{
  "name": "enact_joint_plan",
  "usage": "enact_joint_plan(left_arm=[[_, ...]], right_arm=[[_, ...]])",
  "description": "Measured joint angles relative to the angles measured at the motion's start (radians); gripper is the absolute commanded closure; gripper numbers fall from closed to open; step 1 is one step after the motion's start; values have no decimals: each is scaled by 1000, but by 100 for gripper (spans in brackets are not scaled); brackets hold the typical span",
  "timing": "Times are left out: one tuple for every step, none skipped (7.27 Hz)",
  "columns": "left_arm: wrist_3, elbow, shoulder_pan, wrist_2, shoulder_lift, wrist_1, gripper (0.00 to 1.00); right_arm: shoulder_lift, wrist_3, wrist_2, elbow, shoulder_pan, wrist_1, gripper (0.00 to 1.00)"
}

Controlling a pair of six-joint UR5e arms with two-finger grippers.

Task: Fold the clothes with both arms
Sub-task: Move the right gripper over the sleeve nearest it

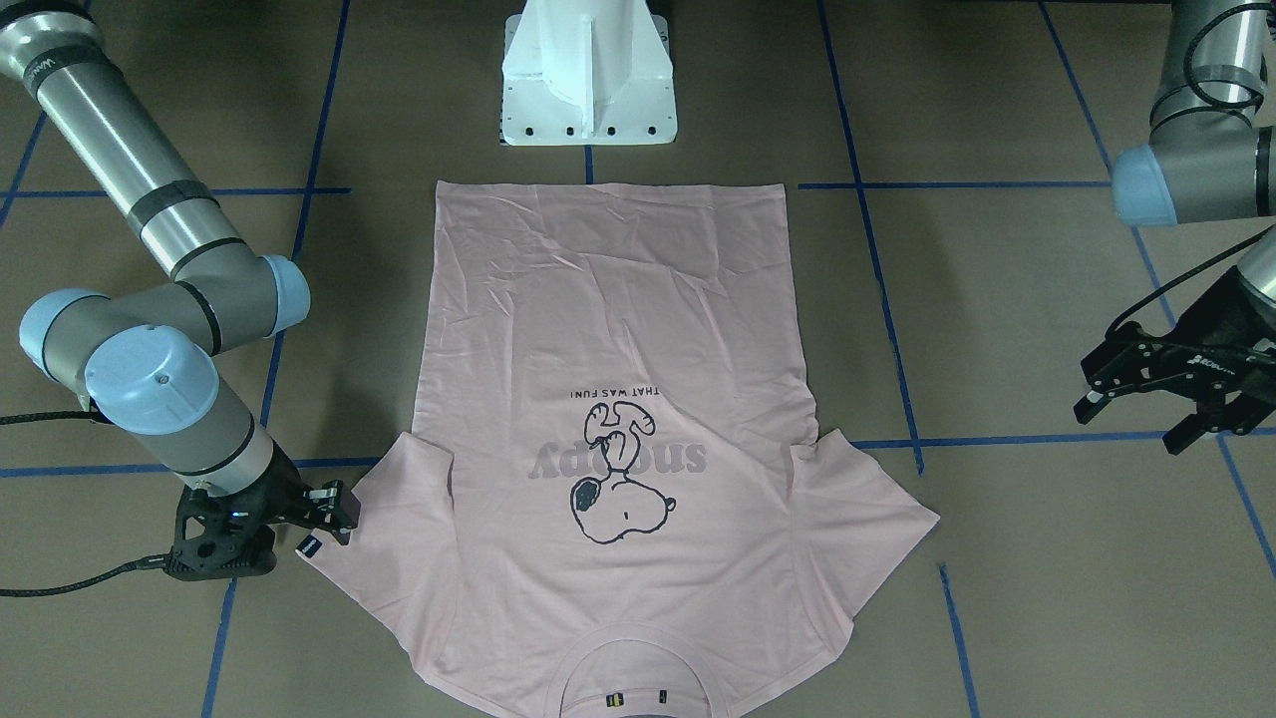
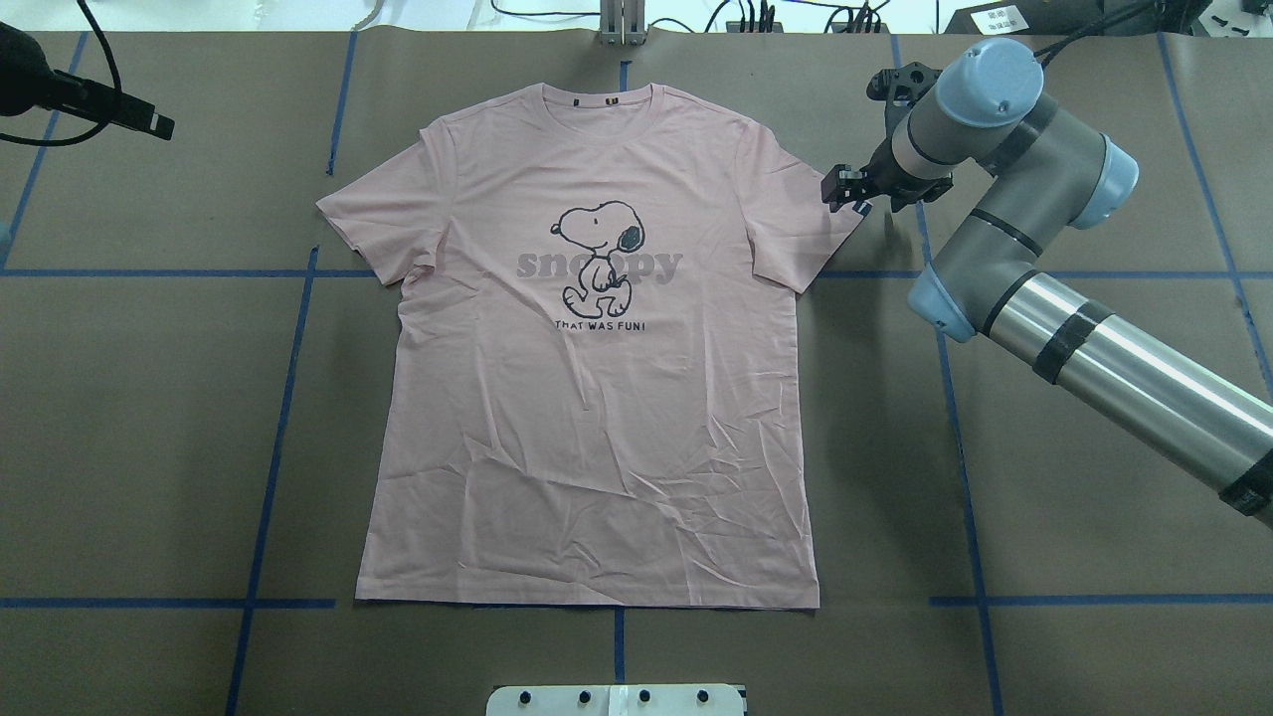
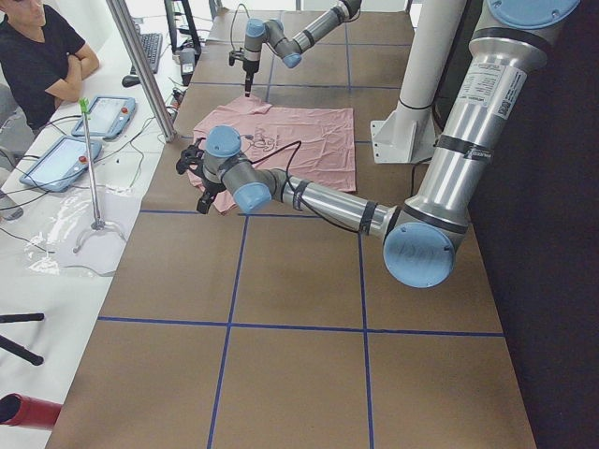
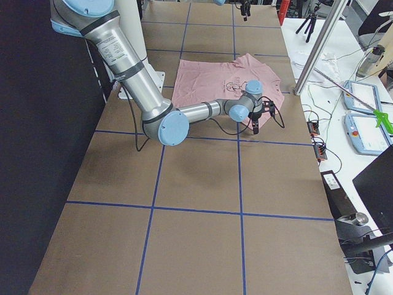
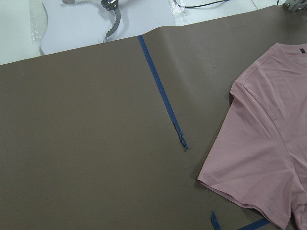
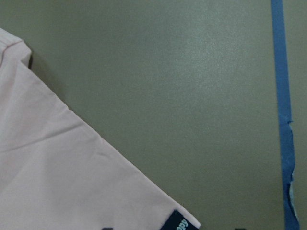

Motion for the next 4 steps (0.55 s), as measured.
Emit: enact_joint_plan(left_arm=[[1,-1,0,0,1,0,0],[2,-2,0,0,2,0,0],[4,-2,0,-1,3,0,0],[5,-2,0,-1,3,0,0]], right_arm=[[1,-1,0,-3,0,0,60],[3,-1,0,-5,0,0,74],[5,-1,0,-7,0,-1,90],[7,-2,0,-8,0,-1,100]])
